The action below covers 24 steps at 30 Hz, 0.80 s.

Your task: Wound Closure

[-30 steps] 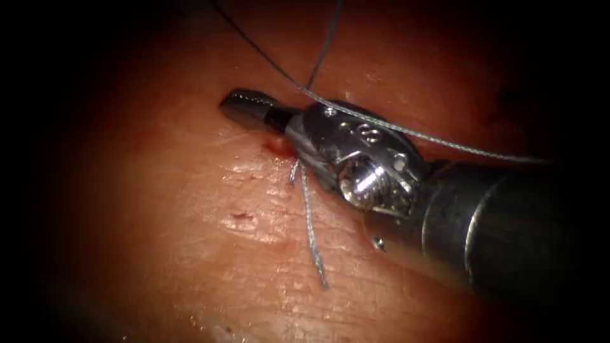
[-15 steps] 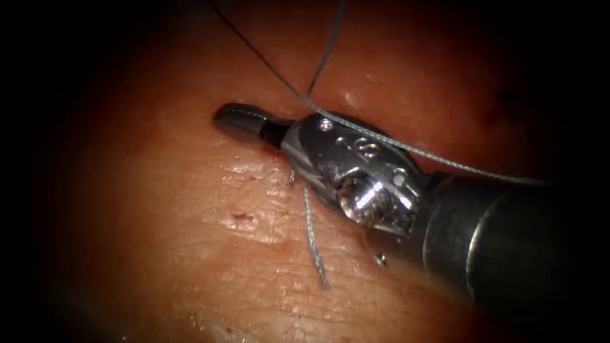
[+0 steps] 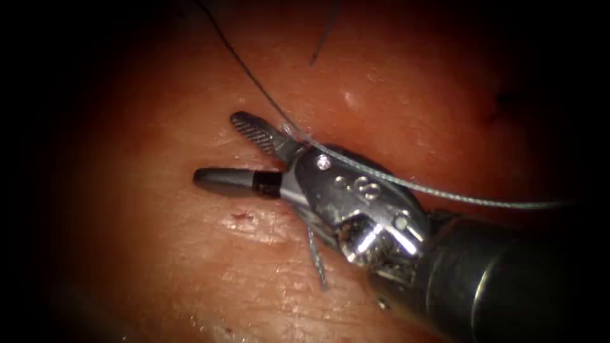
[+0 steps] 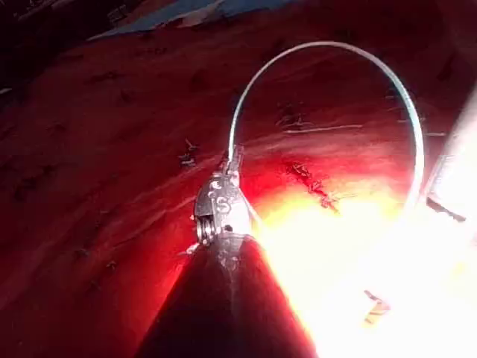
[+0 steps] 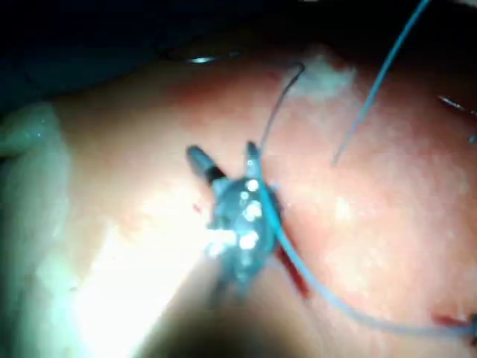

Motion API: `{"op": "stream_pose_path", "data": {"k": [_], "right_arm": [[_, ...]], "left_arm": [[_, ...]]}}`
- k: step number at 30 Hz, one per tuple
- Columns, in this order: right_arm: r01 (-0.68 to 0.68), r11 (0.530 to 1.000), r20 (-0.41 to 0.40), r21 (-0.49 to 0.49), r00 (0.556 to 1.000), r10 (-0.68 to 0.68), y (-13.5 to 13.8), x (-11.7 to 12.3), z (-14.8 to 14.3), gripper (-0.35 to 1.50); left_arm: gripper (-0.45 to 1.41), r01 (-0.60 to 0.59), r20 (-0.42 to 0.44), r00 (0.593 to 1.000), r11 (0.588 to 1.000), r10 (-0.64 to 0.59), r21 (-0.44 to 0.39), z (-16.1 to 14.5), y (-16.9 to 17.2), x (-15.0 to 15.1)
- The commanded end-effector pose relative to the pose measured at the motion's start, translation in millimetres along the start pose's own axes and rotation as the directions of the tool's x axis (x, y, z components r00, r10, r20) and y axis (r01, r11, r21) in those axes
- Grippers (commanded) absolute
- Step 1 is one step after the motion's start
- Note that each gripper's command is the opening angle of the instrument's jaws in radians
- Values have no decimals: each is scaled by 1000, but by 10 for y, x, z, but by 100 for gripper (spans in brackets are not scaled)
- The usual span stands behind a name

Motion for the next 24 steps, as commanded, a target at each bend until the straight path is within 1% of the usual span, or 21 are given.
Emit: {"op": "stream_pose_path", "data": {"k": [1, 2, 3, 5, 6, 8, 12, 15, 20, 23, 24], "right_arm": [[1, 1000, -4, 10, 1000, -1, -9, -1, 6, 128], [-5, 1000, -3, 13, 1000, 5, -12, 0, 5, 128], [-5, 1000, -6, 15, 1000, 5, -15, 0, 4, 128], [-10, 1000, -11, 18, 1000, 10, -17, 1, 2, 128], [-10, 1000, -11, 19, 1000, 10, -18, 1, 1, 128], [-22, 999, -19, 22, 1000, 23, -16, 1, -2, 128], [-45, 999, -23, 29, 999, 46, -13, 0, -11, 128], [-86, 996, -29, 36, 996, 87, -13, -1, -16, 128], [-141, 988, -92, 61, 985, 146, -15, 1, -26, 126], [-146, 988, -92, 60, 984, 151, -15, 0, -32, 125], [-146, 988, -94, 56, 984, 151, -14, 0, -34, 125]], "left_arm": [[-45, -9, 12, 1000, 1000, 9, 6, 11, -6, -6], [-33, 20, 25, 999, 1000, -20, 6, 16, -7, -13], [-8, 52, 29, 998, 999, -52, 8, 20, -8, -17], [73, 147, 34, 988, 989, -148, 18, 24, -9, -22], [98, 182, 35, 982, 983, -183, 28, 25, -10, -22], [123, 255, 35, 966, 966, -256, 38, 23, -11, -19], [133, 328, 31, 944, 944, -329, 34, 16, -7, -6], [135, 344, 26, 938, 939, -345, 24, 10, -3, 7], [135, 370, 3, 929, 929, -370, 11, -1, -9, 33], [130, 389, -18, 921, 921, -389, 5, -13, -9, 48], [128, 372, -27, 928, 928, -371, 1, -19, -6, 53]]}}
